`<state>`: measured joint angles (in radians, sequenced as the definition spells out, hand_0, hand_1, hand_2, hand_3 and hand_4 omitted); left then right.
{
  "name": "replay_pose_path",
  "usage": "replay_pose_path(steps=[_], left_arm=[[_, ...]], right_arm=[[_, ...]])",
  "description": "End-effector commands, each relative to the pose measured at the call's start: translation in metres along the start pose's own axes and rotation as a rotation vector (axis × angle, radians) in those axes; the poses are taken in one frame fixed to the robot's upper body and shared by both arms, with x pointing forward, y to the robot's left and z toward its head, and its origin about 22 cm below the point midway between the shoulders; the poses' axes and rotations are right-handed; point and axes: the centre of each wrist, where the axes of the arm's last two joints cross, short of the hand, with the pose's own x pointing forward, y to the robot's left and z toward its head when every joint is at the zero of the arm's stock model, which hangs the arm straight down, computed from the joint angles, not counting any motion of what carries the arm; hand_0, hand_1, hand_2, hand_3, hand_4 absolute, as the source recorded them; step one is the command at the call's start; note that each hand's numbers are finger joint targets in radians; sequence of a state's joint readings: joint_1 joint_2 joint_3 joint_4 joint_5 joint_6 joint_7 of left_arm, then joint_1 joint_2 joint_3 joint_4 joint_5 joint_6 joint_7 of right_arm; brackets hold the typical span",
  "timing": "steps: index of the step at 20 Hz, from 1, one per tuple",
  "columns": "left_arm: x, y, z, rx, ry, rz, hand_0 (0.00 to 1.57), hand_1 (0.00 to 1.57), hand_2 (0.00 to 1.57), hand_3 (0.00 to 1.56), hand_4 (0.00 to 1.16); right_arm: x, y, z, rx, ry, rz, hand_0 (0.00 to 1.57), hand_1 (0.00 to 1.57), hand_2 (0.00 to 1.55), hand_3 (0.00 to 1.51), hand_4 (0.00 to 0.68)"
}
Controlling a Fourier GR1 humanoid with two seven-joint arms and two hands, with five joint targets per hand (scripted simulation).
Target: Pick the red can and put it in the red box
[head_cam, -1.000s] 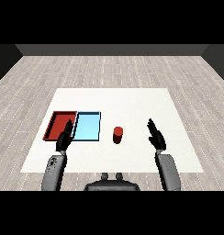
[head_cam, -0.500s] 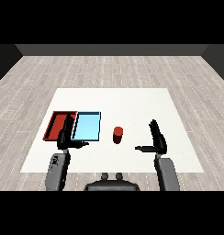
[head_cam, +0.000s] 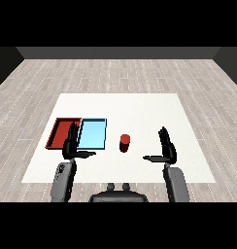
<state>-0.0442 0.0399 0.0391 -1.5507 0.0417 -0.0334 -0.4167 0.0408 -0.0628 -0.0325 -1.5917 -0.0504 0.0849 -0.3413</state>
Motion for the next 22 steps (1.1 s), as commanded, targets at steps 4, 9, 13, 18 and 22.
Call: replay_pose_path(steps=[4, 9, 13, 18, 22], left_arm=[[0.008, 0.011, 0.007, 0.0, 0.004, 0.021, 0.0, 0.0, 0.0, 0.0, 0.0], [0.019, 0.013, -0.025, 0.009, -0.025, 0.032, 0.0, 0.0, 0.0, 0.0, 0.0], [0.02, 0.004, -0.011, 0.009, -0.03, 0.046, 0.0, 0.0, 0.0, 0.0, 0.0], [0.01, 0.013, -0.014, 0.038, -0.023, 0.056, 0.0, 0.0, 0.0, 0.0, 0.0], [0.024, -0.004, 0.01, 0.014, -0.016, 0.035, 0.0, 0.0, 0.0, 0.0, 0.0]], right_arm=[[-0.004, -0.007, -0.003, 0.023, 0.013, -0.022, 0.0, 0.0, 0.0, 0.0, 0.0], [-0.01, 0.024, -0.028, 0.048, 0.03, -0.076, 0.0, 0.0, 0.0, 0.0, 0.0], [-0.028, 0.029, -0.02, 0.029, 0.06, -0.078, 0.0, 0.0, 0.0, 0.0, 0.0], [-0.027, 0.056, -0.028, 0.053, 0.099, -0.101, 0.0, 0.0, 0.0, 0.0, 0.0], [-0.017, 0.056, -0.041, 0.058, 0.117, -0.143, 0.0, 0.0, 0.0, 0.0, 0.0]])
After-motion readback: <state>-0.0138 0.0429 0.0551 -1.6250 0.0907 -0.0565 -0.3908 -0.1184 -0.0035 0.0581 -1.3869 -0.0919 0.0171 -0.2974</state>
